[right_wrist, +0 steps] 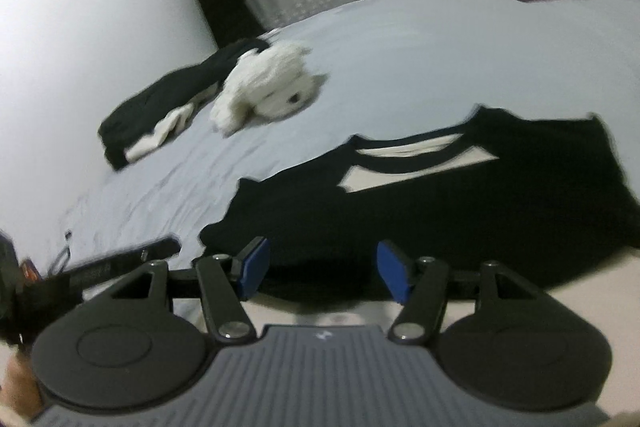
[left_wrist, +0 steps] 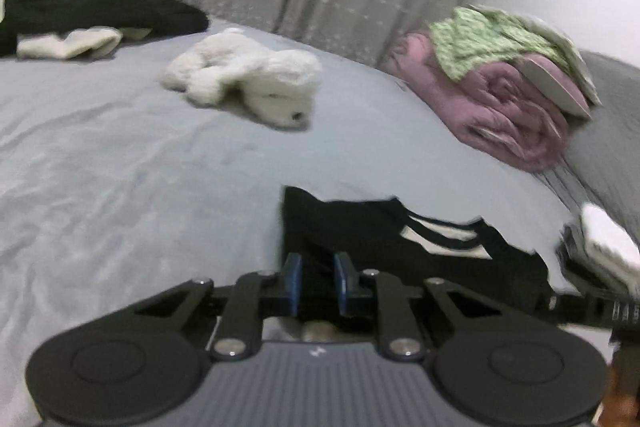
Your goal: Fold clothes
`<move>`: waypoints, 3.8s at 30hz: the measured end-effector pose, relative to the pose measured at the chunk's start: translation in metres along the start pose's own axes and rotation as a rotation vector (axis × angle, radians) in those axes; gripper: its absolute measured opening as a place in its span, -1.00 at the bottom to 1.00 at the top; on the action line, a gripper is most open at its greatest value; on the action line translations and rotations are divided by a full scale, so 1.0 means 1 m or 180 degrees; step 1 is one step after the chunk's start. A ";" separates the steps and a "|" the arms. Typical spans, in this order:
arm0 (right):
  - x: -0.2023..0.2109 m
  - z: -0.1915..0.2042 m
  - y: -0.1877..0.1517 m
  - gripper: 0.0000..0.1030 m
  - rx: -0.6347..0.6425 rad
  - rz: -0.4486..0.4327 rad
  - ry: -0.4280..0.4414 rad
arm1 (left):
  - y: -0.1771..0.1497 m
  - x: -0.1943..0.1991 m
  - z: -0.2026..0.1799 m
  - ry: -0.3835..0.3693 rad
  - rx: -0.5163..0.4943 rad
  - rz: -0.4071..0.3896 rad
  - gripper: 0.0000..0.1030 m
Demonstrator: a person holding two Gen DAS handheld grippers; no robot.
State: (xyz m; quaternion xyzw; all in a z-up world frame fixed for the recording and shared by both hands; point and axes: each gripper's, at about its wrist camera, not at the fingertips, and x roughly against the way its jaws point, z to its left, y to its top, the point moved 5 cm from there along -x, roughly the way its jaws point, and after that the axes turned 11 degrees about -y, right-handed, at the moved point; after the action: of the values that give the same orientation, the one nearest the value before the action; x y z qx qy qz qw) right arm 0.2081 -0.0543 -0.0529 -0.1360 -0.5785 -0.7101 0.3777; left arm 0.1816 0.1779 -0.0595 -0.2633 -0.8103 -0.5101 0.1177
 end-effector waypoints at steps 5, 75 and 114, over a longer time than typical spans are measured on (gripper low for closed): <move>-0.031 0.044 -0.003 0.25 0.0356 0.0025 0.0067 | -0.007 -0.019 0.022 -0.0096 0.0372 0.0172 -0.87; 0.033 -0.124 0.058 -0.80 -0.0758 -0.0725 -0.0273 | -0.004 -0.012 0.041 0.0029 0.0494 0.0760 -0.80; 0.001 -0.157 0.036 -0.91 -0.0159 -0.0890 -0.1161 | -0.005 -0.026 0.028 -0.0267 0.0640 0.0765 -0.69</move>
State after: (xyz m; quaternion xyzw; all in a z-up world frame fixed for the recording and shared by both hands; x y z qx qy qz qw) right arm 0.2710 -0.2013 -0.0728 -0.1899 -0.6326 -0.7333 0.1614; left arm 0.2028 0.1934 -0.0883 -0.3664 -0.8241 -0.3972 0.1697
